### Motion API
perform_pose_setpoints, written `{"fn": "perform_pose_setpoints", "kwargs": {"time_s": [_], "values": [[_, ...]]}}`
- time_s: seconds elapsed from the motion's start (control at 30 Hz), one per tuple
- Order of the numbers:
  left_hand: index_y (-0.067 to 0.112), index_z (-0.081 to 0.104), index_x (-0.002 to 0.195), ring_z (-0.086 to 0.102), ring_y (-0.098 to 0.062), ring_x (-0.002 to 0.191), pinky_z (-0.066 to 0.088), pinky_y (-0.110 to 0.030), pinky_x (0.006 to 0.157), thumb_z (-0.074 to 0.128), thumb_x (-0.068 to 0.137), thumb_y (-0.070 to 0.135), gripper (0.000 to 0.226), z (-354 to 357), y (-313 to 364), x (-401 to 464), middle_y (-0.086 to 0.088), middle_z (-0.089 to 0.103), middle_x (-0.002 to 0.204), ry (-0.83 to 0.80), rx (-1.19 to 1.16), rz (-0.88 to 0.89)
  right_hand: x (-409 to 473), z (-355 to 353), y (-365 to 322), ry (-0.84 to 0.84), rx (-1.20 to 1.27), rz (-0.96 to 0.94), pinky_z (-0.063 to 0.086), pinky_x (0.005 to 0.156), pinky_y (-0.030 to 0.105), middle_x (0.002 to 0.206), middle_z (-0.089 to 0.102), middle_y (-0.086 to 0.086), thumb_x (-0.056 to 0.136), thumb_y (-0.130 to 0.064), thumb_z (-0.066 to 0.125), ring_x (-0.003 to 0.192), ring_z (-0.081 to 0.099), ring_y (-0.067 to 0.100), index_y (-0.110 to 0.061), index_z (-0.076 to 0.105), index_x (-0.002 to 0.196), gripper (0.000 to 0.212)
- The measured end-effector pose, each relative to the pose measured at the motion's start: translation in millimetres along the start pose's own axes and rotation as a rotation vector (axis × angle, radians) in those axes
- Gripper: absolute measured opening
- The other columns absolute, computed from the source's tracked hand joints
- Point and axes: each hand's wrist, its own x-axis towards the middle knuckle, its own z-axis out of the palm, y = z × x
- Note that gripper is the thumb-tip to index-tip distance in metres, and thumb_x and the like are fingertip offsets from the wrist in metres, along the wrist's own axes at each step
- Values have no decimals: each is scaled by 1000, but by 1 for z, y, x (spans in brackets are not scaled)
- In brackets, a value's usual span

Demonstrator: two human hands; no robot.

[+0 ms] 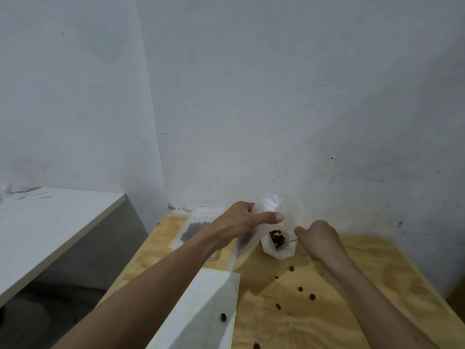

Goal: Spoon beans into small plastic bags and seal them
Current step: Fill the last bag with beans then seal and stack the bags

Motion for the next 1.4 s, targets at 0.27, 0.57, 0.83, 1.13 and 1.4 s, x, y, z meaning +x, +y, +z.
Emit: {"fn": "perform_pose_setpoints", "kwargs": {"time_s": [0.27, 0.57, 0.83, 1.13, 1.4], "values": [[3, 65, 101, 49, -19, 80, 35, -36, 74, 77, 57, 83, 92, -13, -19, 3, -2, 52, 89, 75, 43, -28, -16, 15, 34, -42, 411, 169, 27, 54, 28, 61, 36, 5, 97, -16, 52, 50, 35, 18, -9, 53, 74, 24], [16, 52, 80, 47, -13, 69, 32, -29, 65, 81, 73, 62, 54, -13, -35, -6, 4, 47, 75, 136, 79, -110, -23, -3, 32, 51, 466, 105, 31, 50, 27, 48, 40, -1, 95, -11, 54, 45, 37, 19, -6, 60, 69, 27], [22, 60, 71, 50, 0, 50, 34, -8, 46, 85, 76, 48, 37, 5, -36, -5, 13, 53, 61, 71, 67, -72, -27, 0, 34, 69, 442, 74, 31, 53, 29, 54, 42, 2, 96, -11, 54, 48, 38, 19, -5, 61, 71, 27], [18, 49, 144, 53, -13, 111, 44, -25, 84, 80, 77, 58, 84, -1, -33, -14, 2, 57, 132, 13, 132, -129, -23, -26, 35, 43, 529, 69, 29, 49, 26, 52, 40, 1, 95, -10, 57, 49, 35, 18, -5, 62, 70, 26], [18, 31, 158, 42, -22, 141, 35, -28, 97, 81, 76, 59, 104, 2, -28, -23, -3, 38, 161, -29, 154, -93, -18, -57, 4, -71, 393, -111, 35, 52, 31, 52, 44, 1, 90, -17, 62, 48, 39, 18, -10, 63, 66, 25]]}}
